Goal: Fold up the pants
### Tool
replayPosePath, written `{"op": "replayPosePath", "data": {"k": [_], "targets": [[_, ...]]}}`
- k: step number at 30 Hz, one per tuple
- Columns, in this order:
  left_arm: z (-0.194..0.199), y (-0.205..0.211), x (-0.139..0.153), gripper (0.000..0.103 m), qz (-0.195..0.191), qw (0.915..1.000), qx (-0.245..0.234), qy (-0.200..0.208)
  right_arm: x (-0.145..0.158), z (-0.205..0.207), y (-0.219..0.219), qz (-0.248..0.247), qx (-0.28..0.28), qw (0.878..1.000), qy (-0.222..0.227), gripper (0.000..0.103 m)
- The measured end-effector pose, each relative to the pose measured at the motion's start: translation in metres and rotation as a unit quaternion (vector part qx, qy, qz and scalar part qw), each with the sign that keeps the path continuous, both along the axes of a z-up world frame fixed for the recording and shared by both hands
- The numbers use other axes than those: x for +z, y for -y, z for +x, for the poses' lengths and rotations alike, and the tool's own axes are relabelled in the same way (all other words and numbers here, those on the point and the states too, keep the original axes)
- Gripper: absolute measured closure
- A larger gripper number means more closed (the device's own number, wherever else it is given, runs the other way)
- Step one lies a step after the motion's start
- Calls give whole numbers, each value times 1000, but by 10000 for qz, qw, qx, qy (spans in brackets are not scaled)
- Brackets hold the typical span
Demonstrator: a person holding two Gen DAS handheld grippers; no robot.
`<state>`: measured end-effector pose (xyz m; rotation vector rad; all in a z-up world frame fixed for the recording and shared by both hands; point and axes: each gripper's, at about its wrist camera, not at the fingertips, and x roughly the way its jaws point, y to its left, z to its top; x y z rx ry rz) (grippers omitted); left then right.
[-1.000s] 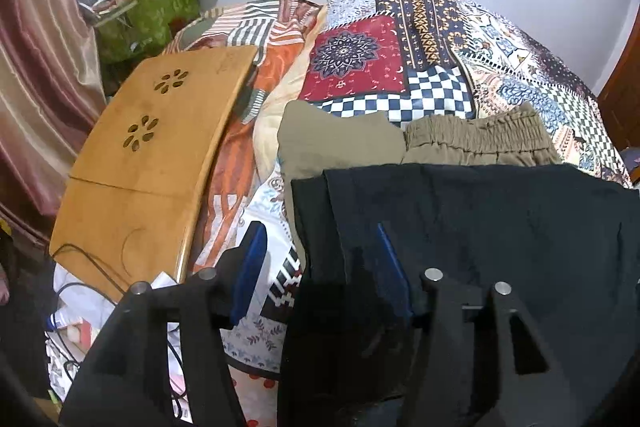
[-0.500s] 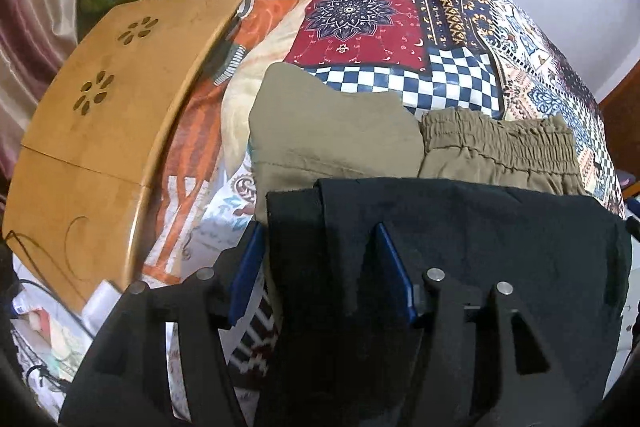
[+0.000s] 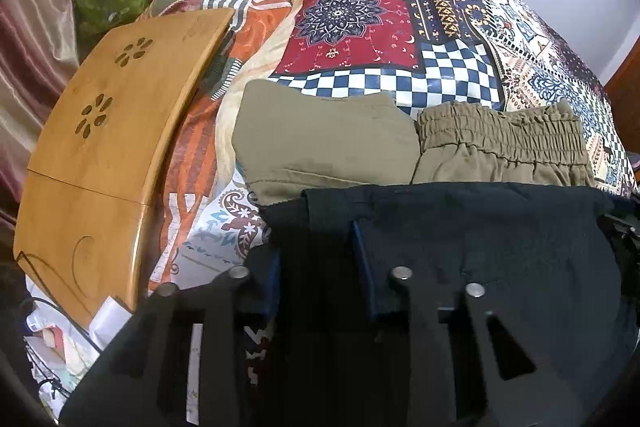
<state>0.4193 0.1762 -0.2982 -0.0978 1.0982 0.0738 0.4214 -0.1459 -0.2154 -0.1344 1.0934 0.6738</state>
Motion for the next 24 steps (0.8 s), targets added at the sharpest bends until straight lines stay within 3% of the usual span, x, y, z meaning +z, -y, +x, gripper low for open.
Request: {"op": "replayPosePath", "data": {"k": [2,6,9,11,15,24], "targets": [[-1,2,4,78,39,10000,27,10,0,-3,-5,14,19,10000,-34,68],[-6,8,14,81,230,9997,13,105,9,-16,-16,-166,187,9992,306,91],[-10,6,22,82,232,9996,28,187,17,-19,-18,-209,192,9981,546,93],[-11,4,26,100,520,9983,159,203,25,-19,-14,-121,136,9975,678,94],[-13,-6,30,100,240,9993,157,231,35,-14,-8,72,71,9970,762,95],[-19,-1,43,101,208,9986,120,470,50,-12,-9,277,-20,9937,1090,95]]}}
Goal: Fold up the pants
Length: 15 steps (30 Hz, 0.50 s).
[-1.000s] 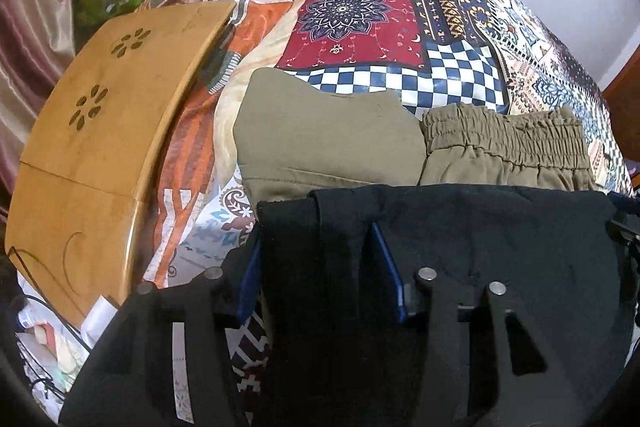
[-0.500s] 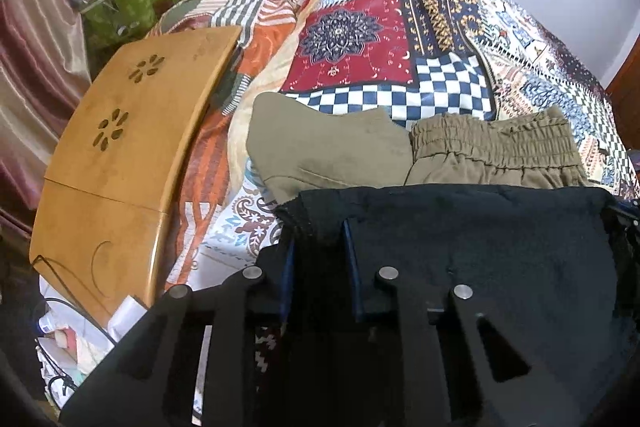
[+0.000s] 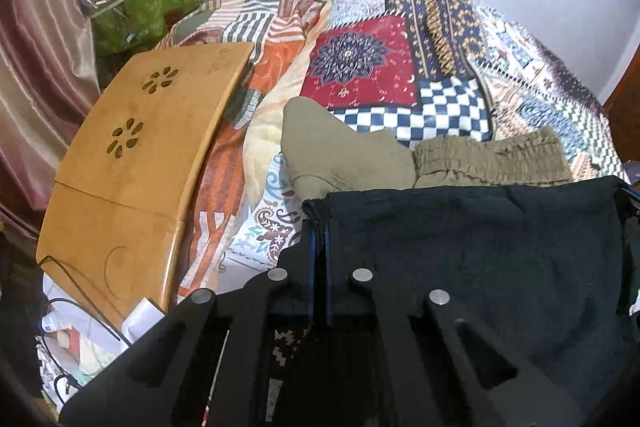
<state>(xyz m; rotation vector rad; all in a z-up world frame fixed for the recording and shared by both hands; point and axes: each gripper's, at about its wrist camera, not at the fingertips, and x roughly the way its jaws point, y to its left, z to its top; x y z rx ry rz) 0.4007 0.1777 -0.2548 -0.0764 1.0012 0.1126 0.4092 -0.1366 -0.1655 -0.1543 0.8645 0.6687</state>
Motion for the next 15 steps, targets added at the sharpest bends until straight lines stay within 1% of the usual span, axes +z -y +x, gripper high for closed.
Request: {"op": "replayPosePath", "data": {"k": [4,10,12,15], "targets": [[-7,-2,10,101,33,9999,6,109,11,-4,5,119,-28,9998,139,95],[-14,1,39,101,122,9992,-64,386,26,-7,6,225,-64,9992,337,95],[-17,3,47,101,161,9988,-88,452,30,-7,6,284,-100,9989,360,95],[-24,4,54,101,103,9986,-84,511,36,-8,9,372,-143,9986,349,95]]}}
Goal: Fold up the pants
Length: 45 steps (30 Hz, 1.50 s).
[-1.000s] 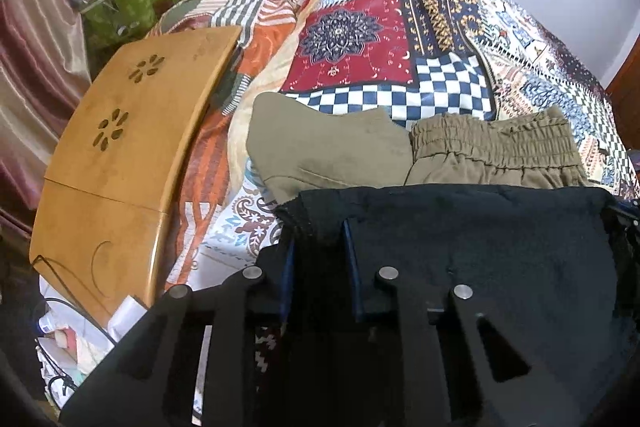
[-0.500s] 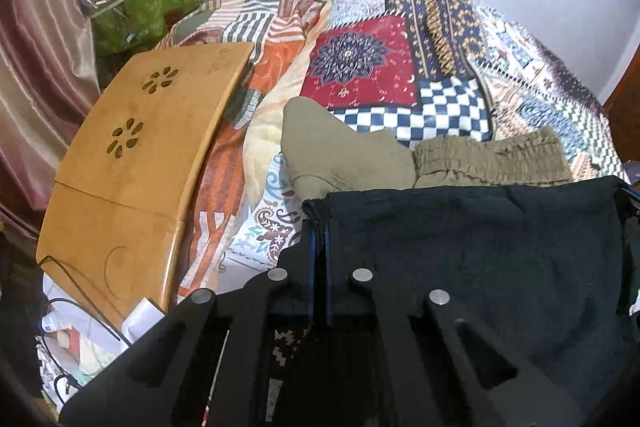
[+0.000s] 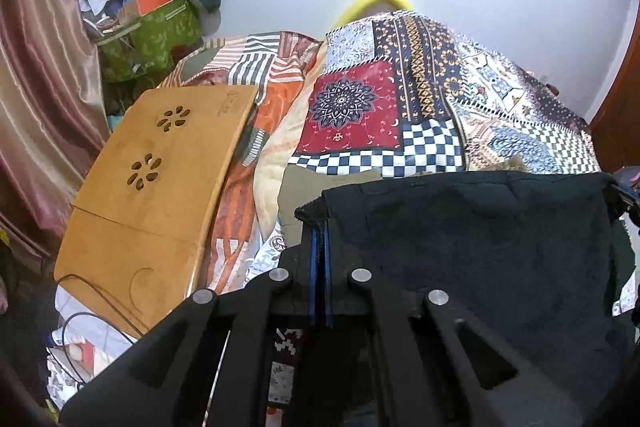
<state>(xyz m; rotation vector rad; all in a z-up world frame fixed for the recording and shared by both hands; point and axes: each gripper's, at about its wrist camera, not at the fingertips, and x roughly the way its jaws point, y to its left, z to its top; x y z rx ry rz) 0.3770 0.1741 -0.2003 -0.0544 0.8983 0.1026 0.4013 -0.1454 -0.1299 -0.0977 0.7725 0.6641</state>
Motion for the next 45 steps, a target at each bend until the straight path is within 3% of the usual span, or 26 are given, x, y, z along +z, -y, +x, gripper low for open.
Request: {"op": "replayPosePath", "data": {"k": [13,27,35,45], "targets": [[-77,12,40,101,-97,9994,-64,325,28,-56,18,33,117,9999,60,96],[-182,5,47,101,-157,9991,-55,390,38,-156,22,15,427,9990,-132,96],[-233,-6,26,101,-290,9994,-42,181,19,-208,17,-71,551,9973,-470,96],[-270,-13,-38,101,-282,9986,194,-398,-24,-244,8,-401,647,9919,-1021,96]]}}
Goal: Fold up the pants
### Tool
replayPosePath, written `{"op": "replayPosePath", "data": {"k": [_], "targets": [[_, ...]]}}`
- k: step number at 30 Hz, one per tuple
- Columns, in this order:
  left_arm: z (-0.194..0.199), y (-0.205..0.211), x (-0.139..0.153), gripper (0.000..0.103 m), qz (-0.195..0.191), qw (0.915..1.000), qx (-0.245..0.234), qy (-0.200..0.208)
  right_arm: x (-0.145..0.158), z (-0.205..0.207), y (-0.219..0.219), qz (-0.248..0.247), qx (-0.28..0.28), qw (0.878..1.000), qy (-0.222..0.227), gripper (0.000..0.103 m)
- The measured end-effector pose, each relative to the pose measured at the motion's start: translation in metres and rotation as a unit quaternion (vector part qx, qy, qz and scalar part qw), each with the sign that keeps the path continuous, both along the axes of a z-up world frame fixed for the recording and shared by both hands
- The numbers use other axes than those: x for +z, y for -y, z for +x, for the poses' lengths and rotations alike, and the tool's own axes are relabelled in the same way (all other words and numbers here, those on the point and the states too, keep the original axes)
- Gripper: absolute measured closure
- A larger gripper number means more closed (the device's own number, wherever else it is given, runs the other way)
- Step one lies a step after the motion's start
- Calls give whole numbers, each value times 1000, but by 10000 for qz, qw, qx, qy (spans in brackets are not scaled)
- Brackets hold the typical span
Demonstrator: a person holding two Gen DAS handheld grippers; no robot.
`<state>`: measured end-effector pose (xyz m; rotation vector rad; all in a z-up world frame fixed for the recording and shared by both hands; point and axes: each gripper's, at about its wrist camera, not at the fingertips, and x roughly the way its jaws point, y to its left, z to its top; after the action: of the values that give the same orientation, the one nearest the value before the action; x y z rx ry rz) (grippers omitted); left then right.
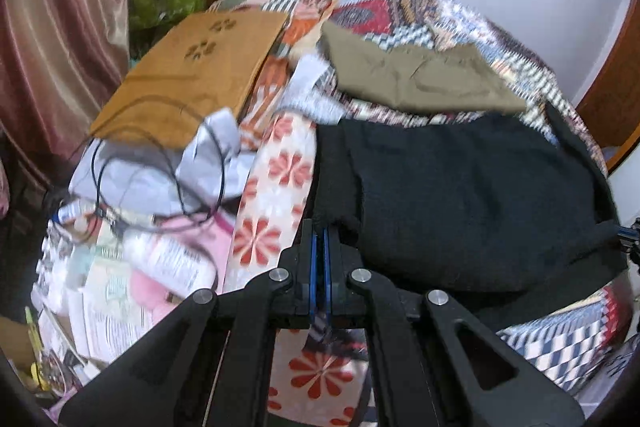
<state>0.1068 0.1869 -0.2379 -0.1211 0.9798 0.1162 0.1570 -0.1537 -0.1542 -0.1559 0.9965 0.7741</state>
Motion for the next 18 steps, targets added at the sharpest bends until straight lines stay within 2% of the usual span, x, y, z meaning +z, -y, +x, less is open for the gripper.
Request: {"op": "replayPosePath", "data": {"k": [2,8,14,18], "targets": [[-3,-2,-11,101,75,9999,52,-129,-7,-2,1,-32,-37,9999,-125,96],[-12,-10,-29,101,-59,9993,213,-310,-11,-5,1,-33,-122,9996,-252,95],[-4,4,-7,101,19,9999,74,-107,-8,-5,-1,-136,-82,9993,-341,93],[8,20,12,98,28,10000,-60,63,3,-3,3,-143,-77,9992,-360,84]]}}
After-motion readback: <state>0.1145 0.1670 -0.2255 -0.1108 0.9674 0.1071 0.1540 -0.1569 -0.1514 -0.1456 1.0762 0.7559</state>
